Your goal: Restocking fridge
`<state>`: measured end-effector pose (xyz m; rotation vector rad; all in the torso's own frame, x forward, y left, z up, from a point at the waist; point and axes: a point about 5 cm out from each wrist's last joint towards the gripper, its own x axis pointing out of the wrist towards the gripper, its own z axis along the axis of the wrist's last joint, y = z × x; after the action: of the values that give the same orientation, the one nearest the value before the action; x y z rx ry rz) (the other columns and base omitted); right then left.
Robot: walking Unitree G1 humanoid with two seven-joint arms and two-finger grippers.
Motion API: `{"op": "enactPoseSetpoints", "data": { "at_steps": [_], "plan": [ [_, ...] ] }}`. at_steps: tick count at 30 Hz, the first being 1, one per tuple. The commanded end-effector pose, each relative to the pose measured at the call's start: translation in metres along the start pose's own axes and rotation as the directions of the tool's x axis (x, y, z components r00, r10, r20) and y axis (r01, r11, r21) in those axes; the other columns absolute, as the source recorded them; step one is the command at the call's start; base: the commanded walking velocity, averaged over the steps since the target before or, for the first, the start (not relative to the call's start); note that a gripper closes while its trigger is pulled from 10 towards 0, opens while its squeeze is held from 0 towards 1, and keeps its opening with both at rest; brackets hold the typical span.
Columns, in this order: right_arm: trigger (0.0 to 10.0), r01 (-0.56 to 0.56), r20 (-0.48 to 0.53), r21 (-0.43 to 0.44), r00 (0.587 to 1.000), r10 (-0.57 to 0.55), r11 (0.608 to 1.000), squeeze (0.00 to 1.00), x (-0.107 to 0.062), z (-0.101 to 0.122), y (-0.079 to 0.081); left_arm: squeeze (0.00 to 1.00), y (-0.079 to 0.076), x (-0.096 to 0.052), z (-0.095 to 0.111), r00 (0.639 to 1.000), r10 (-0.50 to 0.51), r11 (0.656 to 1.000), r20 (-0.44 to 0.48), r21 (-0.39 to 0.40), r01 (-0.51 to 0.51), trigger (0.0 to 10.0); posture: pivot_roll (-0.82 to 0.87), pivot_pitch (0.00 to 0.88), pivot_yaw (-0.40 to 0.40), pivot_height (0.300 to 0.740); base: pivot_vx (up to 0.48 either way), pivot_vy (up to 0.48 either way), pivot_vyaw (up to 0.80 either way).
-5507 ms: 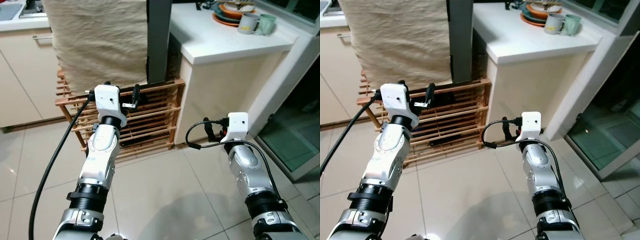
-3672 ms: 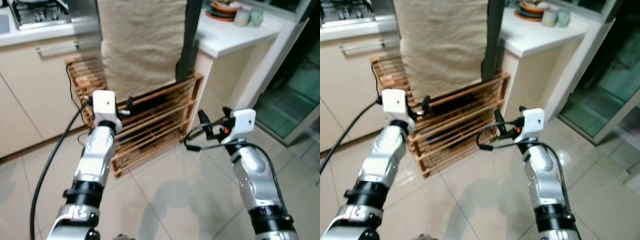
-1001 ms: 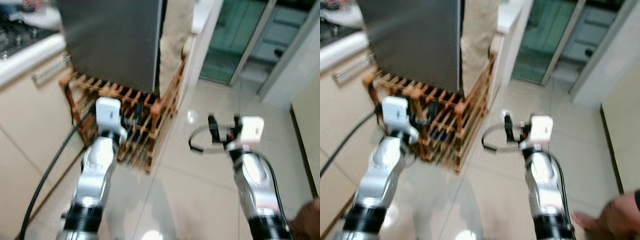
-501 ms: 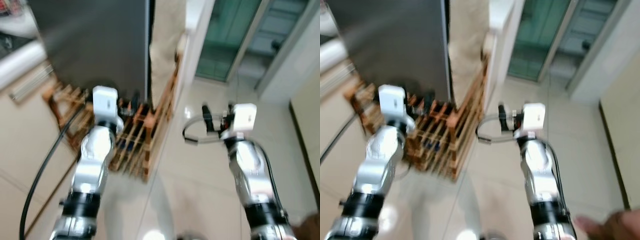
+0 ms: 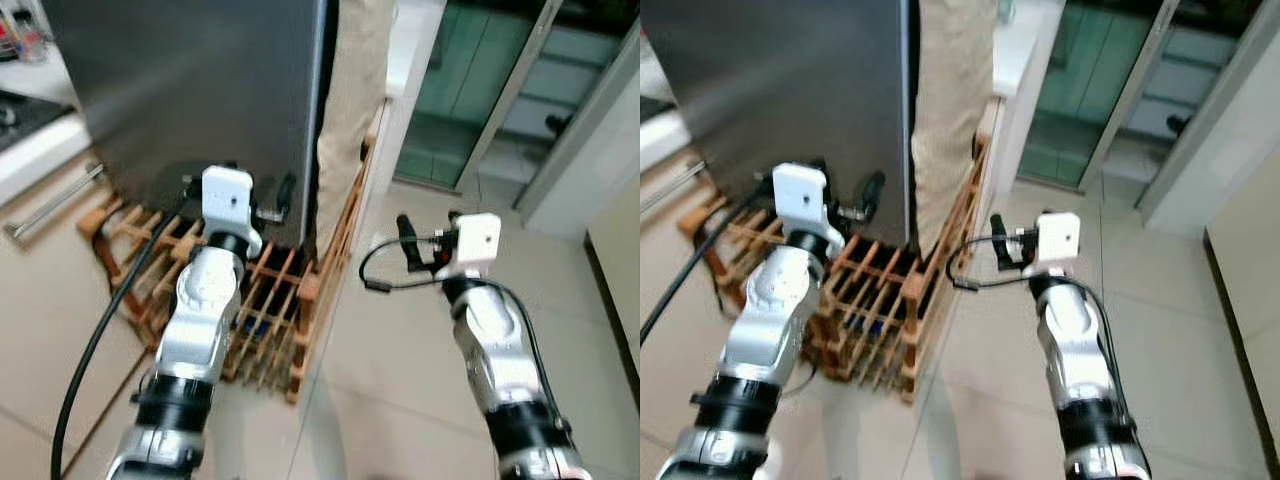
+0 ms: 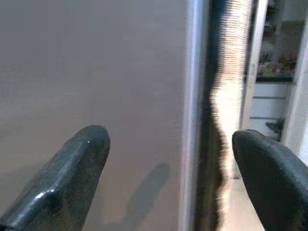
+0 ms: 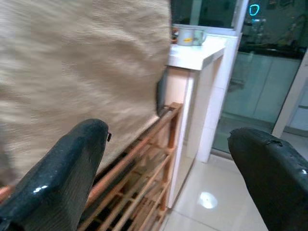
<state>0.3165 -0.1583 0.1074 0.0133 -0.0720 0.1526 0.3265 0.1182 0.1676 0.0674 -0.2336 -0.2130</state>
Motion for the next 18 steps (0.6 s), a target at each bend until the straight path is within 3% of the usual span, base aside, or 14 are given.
{"op": "enactPoseSetpoints", "data": {
  "at_steps": [1,5,12,18],
  "plan": [
    [10.0,0.016,-0.024,-0.003,1.000,-0.017,1.000,0.00,0.000,-0.003,-0.006,0.00,-0.007,0.004,0.002,1.000,-0.016,1.000,-0.003,0.009,0.016,10.0,-0.07,0.000,-0.057,0.740,0.000,0.000,-0.76],
    [10.0,0.020,-0.015,-0.002,1.000,-0.020,1.000,0.00,0.000,-0.004,-0.007,0.00,-0.008,0.007,0.000,1.000,0.002,1.000,-0.016,0.008,-0.002,10.0,-0.07,0.000,-0.057,0.740,0.000,0.000,-0.67],
    [10.0,0.009,-0.012,-0.009,1.000,-0.010,1.000,0.00,-0.001,-0.005,-0.005,0.00,-0.021,0.022,0.008,1.000,0.012,1.000,-0.017,0.006,-0.012,10.0,-0.07,0.000,-0.058,0.740,0.000,0.000,0.00],
    [10.0,0.007,-0.010,-0.010,1.000,-0.007,1.000,0.00,0.000,-0.005,-0.004,0.00,-0.033,0.051,0.017,0.999,-0.016,0.999,-0.048,-0.043,0.014,10.0,-0.08,0.000,-0.053,0.740,0.000,0.000,0.00]
  ]
}}
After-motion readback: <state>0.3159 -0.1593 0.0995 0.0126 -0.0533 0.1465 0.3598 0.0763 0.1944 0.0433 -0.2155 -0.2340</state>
